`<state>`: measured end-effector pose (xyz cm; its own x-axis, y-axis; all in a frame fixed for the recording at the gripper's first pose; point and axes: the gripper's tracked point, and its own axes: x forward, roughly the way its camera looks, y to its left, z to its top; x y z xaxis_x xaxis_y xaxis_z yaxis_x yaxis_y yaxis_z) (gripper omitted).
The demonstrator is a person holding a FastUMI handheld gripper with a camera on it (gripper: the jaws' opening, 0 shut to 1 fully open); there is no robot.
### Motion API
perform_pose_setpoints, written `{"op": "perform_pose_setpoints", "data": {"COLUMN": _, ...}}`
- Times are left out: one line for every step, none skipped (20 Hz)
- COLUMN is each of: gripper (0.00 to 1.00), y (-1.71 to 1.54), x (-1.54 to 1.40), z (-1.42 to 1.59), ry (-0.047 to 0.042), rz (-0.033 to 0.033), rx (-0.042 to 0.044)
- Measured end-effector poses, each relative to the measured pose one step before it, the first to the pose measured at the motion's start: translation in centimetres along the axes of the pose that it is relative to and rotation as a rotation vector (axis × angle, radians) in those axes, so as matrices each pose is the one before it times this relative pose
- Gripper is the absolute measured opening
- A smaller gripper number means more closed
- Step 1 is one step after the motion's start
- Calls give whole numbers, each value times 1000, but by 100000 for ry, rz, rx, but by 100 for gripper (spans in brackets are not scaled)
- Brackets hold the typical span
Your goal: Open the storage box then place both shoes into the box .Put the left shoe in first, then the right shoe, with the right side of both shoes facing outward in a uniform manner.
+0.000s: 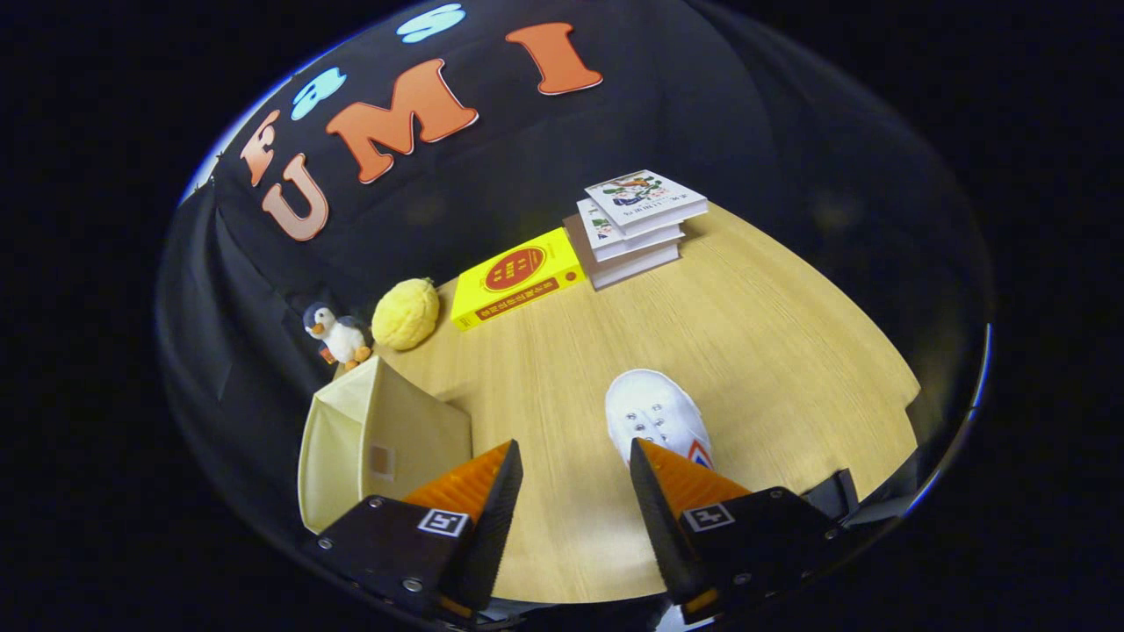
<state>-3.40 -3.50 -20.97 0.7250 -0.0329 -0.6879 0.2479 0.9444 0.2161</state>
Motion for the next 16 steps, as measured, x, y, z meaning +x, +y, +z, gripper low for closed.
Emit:
{"op": "perform_pose_setpoints", "data": {"gripper": 89, "y": -1122, "x": 285, "z": -357, "ry": 1555, "rz": -1573, "rx": -1117}}
{"op": "perform_pose_setpoints", "data": {"gripper": 95, "y": -1083, "x": 332, "z": -470, "ry": 1641, "rz": -1449, "rx": -1165}}
{"op": "perform_pose_setpoints", "data": {"gripper": 99, "y": -930, "x": 303, "z": -270, "ry": 1426, "rz": -1083, "rx": -1177}}
{"op": "perform_pose_setpoints", "data": {"gripper": 99, "y": -866, "x": 397, "z": -503, "ry": 1649, "rz": -1126, "rx": -1353}}
{"op": "perform_pose_setpoints", "data": {"gripper": 99, "y": -804, "x": 446, "z": -475, "ry": 2052, "rz": -1163, "rx": -1585}}
{"op": "perform_pose_setpoints", "data": {"gripper": 99, "y": -812, "x": 496, "z": -396, "ry": 1700, "rz": -1096, "rx": -1697}}
{"op": "perform_pose_setpoints", "data": {"gripper": 99, "y": -729, "x": 485, "z": -506, "ry": 2005, "rz": -1148, "rx": -2076}}
{"op": "perform_pose_setpoints", "data": {"gripper": 99, "y": -762, "x": 488, "z": -316, "ry": 1554, "rz": -1406, "rx": -1973}}
{"op": "perform_pose_setpoints", "data": {"gripper": 99, "y": -575, "x": 591, "z": -328, "ry": 1346, "rz": -755, "rx": -1944}}
{"op": "perform_pose_setpoints", "data": {"gripper": 99, "y": -364, "x": 407, "z": -441, "ry": 1975, "rz": -255, "rx": -1806}}
{"op": "perform_pose_setpoints", "data": {"gripper": 97, "y": -397, "x": 609, "z": -333, "ry": 1773, "rz": -713, "rx": -2010}}
{"op": "perform_pose_setpoints", "data": {"gripper": 95, "y": -114, "x": 508, "z": -341, "ry": 1594, "rz": 43, "rx": -2078}}
{"op": "perform_pose_setpoints", "data": {"gripper": 90, "y": 52, "x": 476, "z": -312, "ry": 1533, "rz": 558, "rx": -2209}}
{"op": "perform_pose_setpoints", "data": {"gripper": 87, "y": 106, "x": 489, "z": -350, "ry": 1622, "rz": 418, "rx": -2224}}
{"op": "perform_pose_setpoints", "data": {"gripper": 84, "y": -29, "x": 469, "z": -68, "ry": 957, "rz": -310, "rx": -2270}}
{"op": "perform_pose_setpoints", "data": {"gripper": 82, "y": -128, "x": 436, "z": 120, "ry": 259, "rz": -502, "rx": -2097}}
